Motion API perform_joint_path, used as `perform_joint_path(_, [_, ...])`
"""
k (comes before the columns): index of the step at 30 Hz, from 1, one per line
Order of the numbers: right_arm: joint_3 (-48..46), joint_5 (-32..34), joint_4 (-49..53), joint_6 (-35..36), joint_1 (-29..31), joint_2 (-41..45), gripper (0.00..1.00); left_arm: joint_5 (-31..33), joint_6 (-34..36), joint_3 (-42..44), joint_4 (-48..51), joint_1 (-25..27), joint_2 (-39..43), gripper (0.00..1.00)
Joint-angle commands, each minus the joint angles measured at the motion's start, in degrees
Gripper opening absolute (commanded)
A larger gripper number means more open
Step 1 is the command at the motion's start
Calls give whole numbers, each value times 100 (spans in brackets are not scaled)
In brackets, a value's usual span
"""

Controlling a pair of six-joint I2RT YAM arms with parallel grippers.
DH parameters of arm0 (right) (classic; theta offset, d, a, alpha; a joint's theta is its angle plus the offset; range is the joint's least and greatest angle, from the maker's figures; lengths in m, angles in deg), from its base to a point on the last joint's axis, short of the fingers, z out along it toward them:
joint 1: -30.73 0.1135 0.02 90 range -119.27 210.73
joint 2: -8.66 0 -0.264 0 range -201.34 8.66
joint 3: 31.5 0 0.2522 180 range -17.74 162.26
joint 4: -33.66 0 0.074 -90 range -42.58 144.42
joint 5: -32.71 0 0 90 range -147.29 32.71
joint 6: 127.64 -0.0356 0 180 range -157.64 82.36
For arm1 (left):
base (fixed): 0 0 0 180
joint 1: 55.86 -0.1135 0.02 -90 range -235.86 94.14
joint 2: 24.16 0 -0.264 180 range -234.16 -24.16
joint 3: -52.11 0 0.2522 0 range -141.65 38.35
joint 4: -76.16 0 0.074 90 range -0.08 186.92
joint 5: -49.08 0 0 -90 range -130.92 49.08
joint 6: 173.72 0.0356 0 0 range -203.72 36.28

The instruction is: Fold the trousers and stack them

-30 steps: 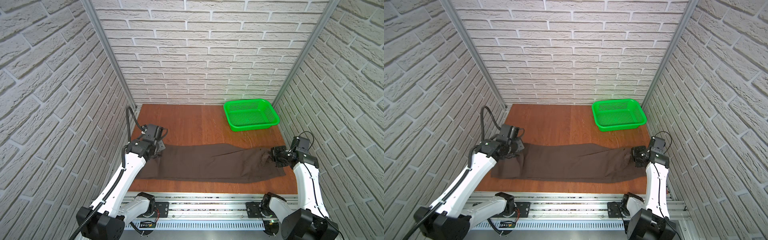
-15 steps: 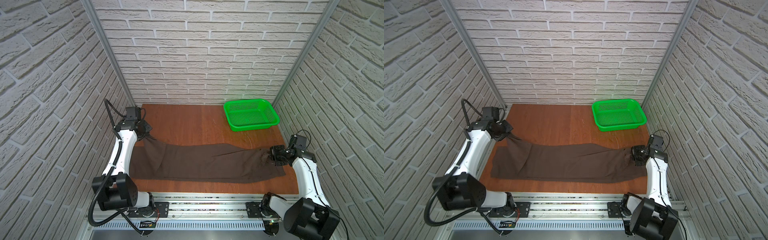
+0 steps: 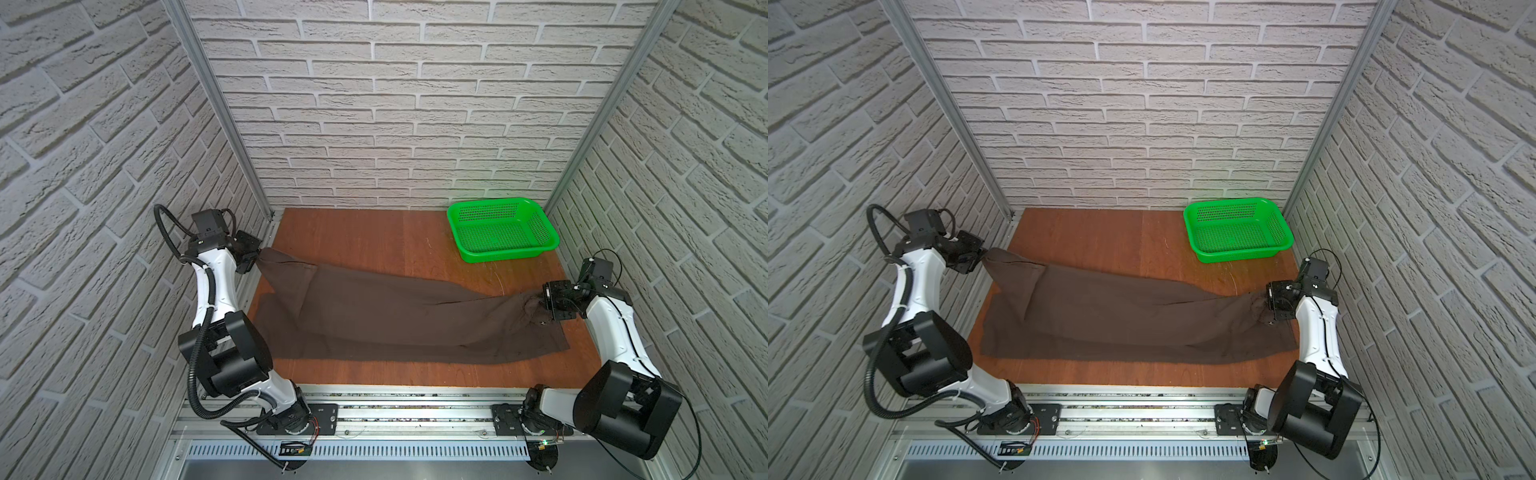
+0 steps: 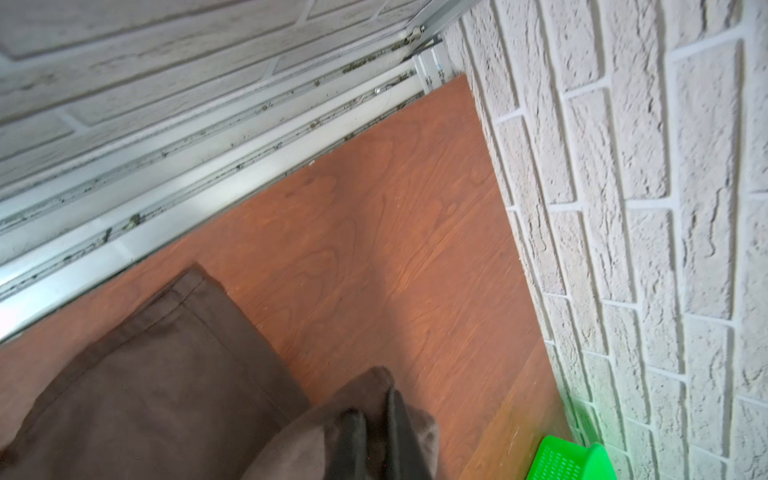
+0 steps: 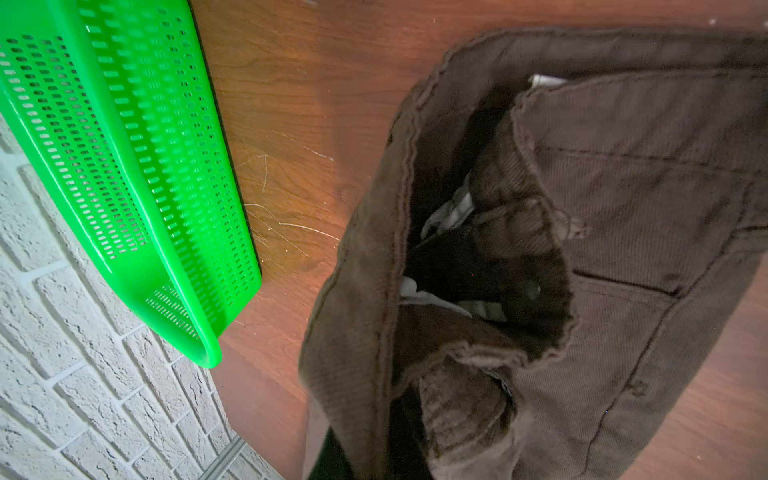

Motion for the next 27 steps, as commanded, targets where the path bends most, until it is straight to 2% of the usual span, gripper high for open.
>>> perform_joint_path(1, [205, 49, -488, -306, -65, -262, 7, -315, -191, -200, -461, -152, -530, 0])
perform_joint_path(4, [286, 11, -677, -455, -89, -660, 7, -426, -408, -212, -631, -282, -878, 0])
perform_joint_path(9, [378, -183, -835, -470, -45, -1113, 6, -543, -341, -306, -543, -253, -1208, 0])
perform_joint_path(10, [362, -195, -836, -446, -16, -1130, 6, -562, -282, -297, -515, -214, -1212, 12])
perform_joint_path(12, [317, -212, -812, -369, 36, -1104, 6, -543, -160, -230, -435, -140, -1122, 43])
perform_joint_path(13, [299, -218, -781, -320, 49, -1076, 7, -542, -78, -147, -419, -106, -1016, 53])
perform_joint_path(16, [238, -278, -672, -165, 87, -909, 7, -419, 236, 203, -260, 34, -534, 69])
perform_joint_path(19, [139, -283, -517, 23, 166, -668, 8, 86, 653, 603, 134, 269, 131, 84])
perform_joint_path(21, [45, -307, -455, 115, 214, -511, 8, 423, 879, 953, 374, 462, 578, 88])
perform_joint_path(25, [-181, -330, -360, 258, 380, -206, 8, 1017, 928, 2018, 504, 1078, 1376, 87])
perform_joint_path(27, [-303, -377, -362, 280, 414, -91, 8, 1086, 847, 2597, 396, 1329, 1651, 86])
